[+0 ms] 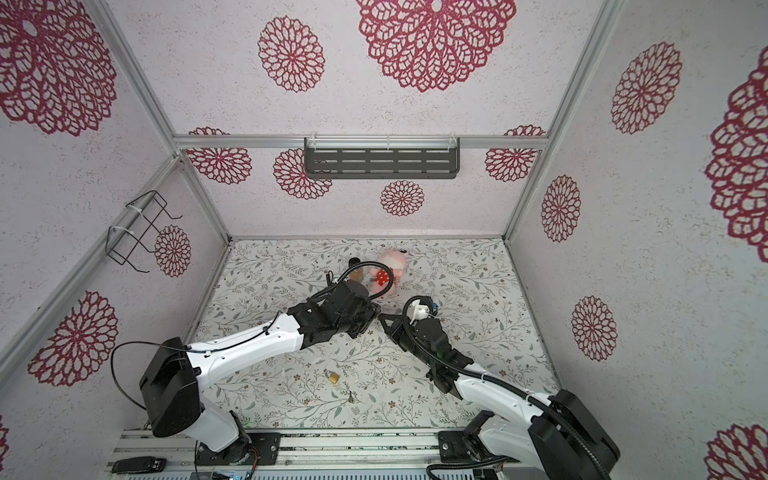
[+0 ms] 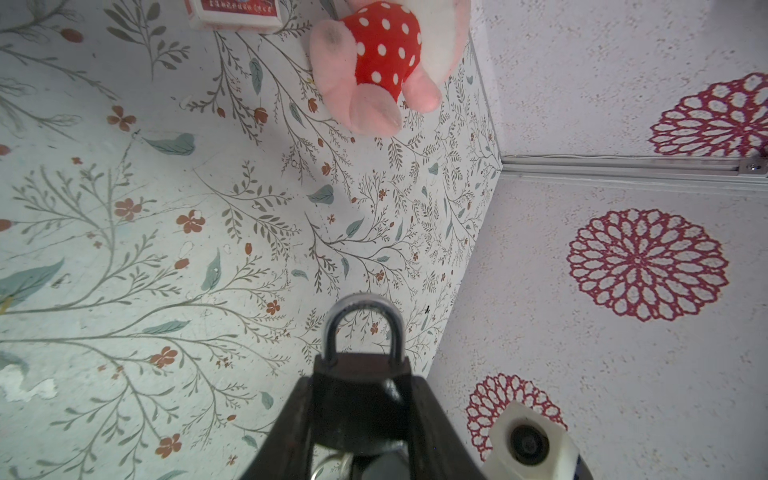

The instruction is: Unlock with the key

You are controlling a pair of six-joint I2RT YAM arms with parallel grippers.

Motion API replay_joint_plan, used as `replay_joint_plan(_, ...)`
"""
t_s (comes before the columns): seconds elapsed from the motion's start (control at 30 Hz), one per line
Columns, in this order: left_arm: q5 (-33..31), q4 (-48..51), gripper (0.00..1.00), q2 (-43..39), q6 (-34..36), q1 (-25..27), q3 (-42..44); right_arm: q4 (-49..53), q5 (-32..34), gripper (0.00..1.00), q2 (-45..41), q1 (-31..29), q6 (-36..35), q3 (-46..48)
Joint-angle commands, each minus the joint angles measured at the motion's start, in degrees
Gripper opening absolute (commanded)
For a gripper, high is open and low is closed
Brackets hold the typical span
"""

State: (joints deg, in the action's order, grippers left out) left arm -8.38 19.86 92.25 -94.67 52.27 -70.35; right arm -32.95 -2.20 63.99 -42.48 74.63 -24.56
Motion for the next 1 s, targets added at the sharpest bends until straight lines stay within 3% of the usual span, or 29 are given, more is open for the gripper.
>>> replay_joint_plan(0.0, -0.24, -7.30, 0.00, -2.76, -0.65, 1.49, -0.41, -0.39, -0.61, 0.00, -1.58, -1.88, 2.64, -0.40)
replay_joint_plan(0.3, -2.24, -9.32, 0.00, -4.33, -0.05, 1.89, 0.80, 1.22, 0.93, 0.00, -0.52, -2.50, 3.41, -0.69)
replay_joint_plan(0.63, -6.15, -1.96, 0.00, -6.16, 2.18, 1.69, 0.83, 9.92, 4.33, 0.01, -3.56, -2.85, -5.79, -2.67)
replay_joint_plan(0.77, -9.16, 2.26, 0.00, -7.16, 3.48, 1.30, 0.91, 13.40, 6.51, 0.16, -3.52, -2.78, -10.24, -3.39)
replay_joint_plan(0.97, -12.63, 8.00, 0.00, -8.92, 5.69, -0.07, 1.34, 18.10, 8.24, 0.31, -4.09, -2.71, -16.46, -5.00)
